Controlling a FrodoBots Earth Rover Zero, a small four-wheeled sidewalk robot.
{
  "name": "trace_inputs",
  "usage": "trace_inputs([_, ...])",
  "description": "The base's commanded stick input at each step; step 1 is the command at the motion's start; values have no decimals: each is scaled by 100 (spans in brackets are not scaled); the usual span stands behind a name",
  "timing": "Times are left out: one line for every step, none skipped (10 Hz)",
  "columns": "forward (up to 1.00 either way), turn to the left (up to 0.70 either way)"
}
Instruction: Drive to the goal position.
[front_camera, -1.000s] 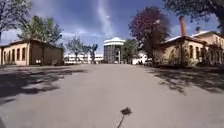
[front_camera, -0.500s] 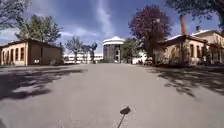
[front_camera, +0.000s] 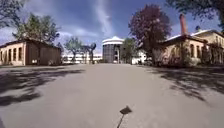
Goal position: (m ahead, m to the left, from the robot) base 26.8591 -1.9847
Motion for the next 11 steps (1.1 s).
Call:
trace_inputs([70,6])
trace_inputs([70,6])
trace_inputs([70,6])
trace_inputs([70,6])
trace_inputs([70,6])
trace_inputs([70,6])
trace_inputs([70,6])
trace_inputs([70,6])
trace_inputs([70,6])
trace_inputs([70,6])
trace_inputs([70,6])
